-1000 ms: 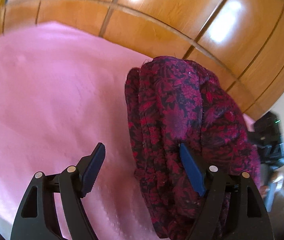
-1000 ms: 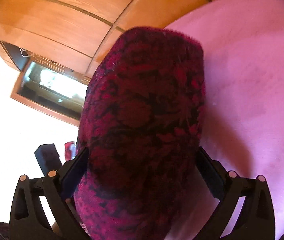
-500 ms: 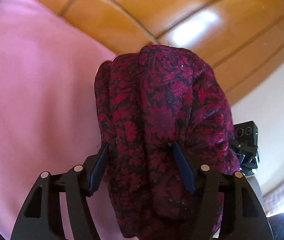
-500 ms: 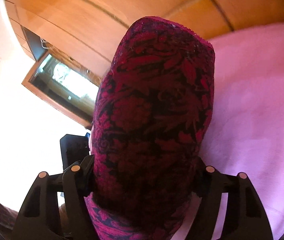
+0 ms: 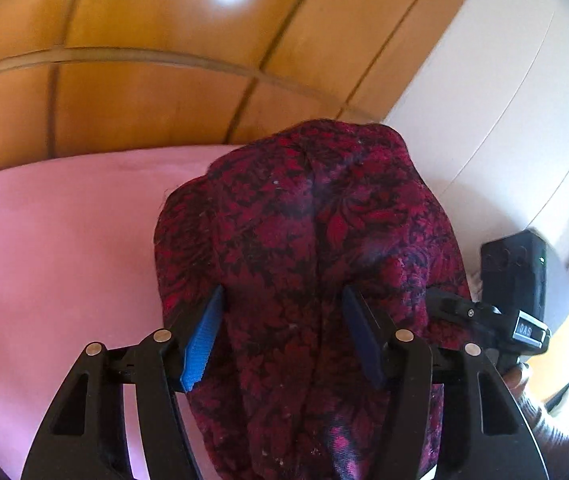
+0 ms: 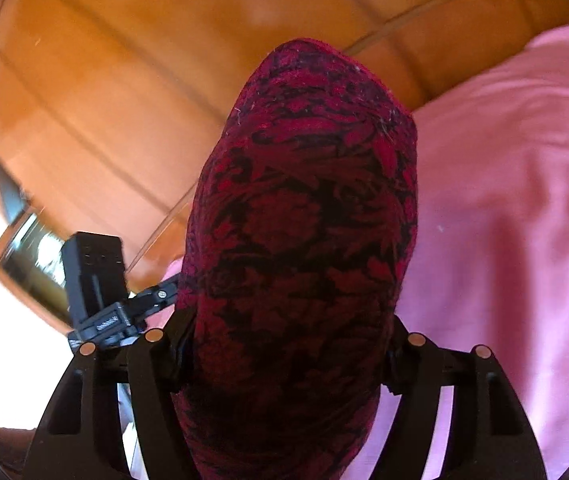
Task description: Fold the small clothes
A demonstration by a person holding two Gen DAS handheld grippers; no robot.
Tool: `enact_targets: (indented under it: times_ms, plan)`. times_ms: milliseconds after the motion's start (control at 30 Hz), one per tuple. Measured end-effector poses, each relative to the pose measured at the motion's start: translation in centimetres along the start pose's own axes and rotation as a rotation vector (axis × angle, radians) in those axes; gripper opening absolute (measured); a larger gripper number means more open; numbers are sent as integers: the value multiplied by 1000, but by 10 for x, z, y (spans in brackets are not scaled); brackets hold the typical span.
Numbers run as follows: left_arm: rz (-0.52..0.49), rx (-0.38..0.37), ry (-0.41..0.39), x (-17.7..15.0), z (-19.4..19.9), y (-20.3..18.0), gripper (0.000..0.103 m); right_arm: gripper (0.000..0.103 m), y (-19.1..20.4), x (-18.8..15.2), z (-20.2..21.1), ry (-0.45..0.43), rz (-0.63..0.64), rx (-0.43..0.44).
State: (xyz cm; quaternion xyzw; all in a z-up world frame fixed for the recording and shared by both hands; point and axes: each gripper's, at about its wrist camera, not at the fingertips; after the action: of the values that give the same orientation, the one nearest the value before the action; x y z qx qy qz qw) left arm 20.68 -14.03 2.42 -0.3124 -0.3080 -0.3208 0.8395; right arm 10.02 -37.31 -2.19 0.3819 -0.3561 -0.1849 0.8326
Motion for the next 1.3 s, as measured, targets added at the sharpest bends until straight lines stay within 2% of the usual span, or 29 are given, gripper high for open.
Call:
enact_targets:
  times_ms: [67,167,233,333,467,533,567,733,867,1167,1300]
  plan:
    - [-26,79,60,-4,-13,-10,59,66,-15,-10,-1,0,-6,-75]
    - [-36,151,90,-22,-17,-23,58,68,-31,-28,-2,3,-46,-93]
    - [-47,213,73,-31,-13,-38,52,82,-29,-31,2,-9,-53,-98]
    - [-77,300,64,-43,-1,-47,50,87,-30,-22,16,-14,-28,-149]
    - [-65,379,42,-42,9,-56,50,86,5,-14,46,-144,93,-336]
    - [-80,418,32,-47,12,-58,50,73,27,-15,58,-200,167,-389]
    - [-82,441,24,-49,13,-60,50,70,37,-16,60,-213,194,-413]
    - [-48,472,-6,-57,21,-57,50,56,55,-11,31,-172,243,-463]
    - [-45,473,-12,-58,25,-58,50,57,52,-5,-1,-149,241,-537]
    - [-20,453,-22,-59,23,-49,50,58,51,-4,-28,-147,232,-603]
    - [16,456,-20,-65,22,-39,50,58,50,-13,-56,-152,313,-675]
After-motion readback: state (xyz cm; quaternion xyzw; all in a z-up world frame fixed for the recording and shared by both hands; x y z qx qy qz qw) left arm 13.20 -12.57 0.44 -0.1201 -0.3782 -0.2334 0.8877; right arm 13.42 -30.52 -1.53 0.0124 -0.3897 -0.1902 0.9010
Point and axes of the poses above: each gripper's, at about its wrist camera, not at the fingertips, and z roughly against the way its jaws point, y to its left, x to its top, and after that the axes turned 11 degrees about -z, right-handed
